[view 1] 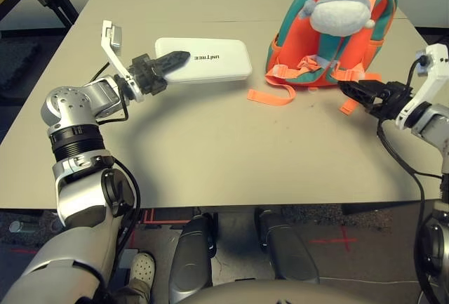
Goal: Put the pencil case into the backpack and zip it.
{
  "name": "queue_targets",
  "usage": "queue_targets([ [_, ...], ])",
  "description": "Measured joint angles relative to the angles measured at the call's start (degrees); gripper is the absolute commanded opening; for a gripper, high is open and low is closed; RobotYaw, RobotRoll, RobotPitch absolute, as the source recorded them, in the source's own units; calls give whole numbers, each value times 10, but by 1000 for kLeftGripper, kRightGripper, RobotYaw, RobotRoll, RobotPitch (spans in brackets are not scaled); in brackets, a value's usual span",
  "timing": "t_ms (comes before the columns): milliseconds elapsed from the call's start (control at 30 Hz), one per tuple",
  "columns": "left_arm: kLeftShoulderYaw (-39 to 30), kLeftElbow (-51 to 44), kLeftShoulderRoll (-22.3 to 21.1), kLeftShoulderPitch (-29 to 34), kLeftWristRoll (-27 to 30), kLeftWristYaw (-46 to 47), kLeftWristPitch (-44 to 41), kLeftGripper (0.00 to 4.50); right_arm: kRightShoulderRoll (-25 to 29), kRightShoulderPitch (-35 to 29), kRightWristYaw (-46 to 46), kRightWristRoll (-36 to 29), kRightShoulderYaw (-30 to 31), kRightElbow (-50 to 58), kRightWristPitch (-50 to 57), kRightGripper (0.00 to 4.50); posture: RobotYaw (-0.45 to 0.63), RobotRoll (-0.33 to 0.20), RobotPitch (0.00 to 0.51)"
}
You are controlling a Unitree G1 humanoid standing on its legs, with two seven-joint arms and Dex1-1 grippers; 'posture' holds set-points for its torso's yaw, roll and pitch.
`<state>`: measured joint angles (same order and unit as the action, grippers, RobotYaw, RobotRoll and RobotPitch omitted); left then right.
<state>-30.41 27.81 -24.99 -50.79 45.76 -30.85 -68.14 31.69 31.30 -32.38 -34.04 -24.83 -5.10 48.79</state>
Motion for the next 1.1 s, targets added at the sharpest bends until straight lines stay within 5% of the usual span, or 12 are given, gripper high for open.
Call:
queue_targets([
  [867,2,-5,18,1,2,28,33,1311,-111,149,41,68,63,-227,-232,4500,-162,0,179],
  [967,2,-5,19,2,2,30,33,1311,-114,151,39,69,65,-230,-236,3899,-162,0,179],
  [1100,2,-5,19,2,2,31,33,1311,-113,149,36,69,66,-225,-233,2398,-163,0,181],
])
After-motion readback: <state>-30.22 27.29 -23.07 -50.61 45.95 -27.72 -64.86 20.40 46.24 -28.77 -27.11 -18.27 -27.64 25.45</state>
